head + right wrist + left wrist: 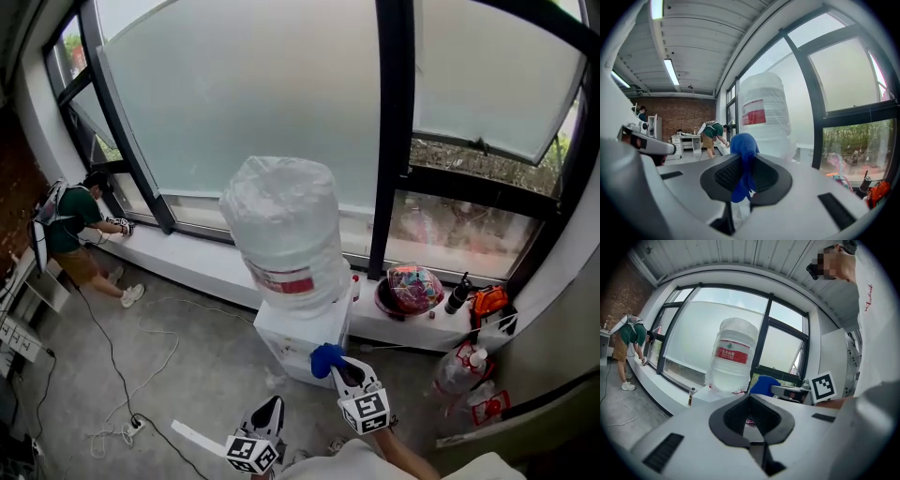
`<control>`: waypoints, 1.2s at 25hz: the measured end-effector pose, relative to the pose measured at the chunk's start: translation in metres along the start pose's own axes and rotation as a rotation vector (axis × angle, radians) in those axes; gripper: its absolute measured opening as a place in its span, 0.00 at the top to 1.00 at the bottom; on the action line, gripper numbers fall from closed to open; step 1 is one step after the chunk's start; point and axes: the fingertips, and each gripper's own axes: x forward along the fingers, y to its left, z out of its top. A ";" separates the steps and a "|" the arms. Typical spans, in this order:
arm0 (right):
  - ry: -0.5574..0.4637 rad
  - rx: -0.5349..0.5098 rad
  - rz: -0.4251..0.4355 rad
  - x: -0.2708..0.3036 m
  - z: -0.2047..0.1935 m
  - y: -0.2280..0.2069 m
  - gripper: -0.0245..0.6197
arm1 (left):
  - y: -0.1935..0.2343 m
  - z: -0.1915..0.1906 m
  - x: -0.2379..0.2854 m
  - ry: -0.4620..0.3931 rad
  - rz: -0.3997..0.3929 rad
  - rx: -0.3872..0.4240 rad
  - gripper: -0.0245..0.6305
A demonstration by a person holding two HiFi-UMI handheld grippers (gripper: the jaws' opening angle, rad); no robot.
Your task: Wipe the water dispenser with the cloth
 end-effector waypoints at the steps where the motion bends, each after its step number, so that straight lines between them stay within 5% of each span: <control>1: 0.006 0.005 0.006 -0.010 -0.003 0.005 0.88 | -0.004 -0.004 -0.001 0.005 0.004 -0.007 0.94; 15: 0.094 0.039 0.085 -0.110 -0.031 0.077 0.88 | -0.058 -0.020 -0.009 0.028 -0.088 0.007 0.94; 30: 0.084 0.003 0.056 -0.196 -0.058 0.225 0.88 | -0.057 -0.062 -0.197 0.006 -0.082 0.019 0.94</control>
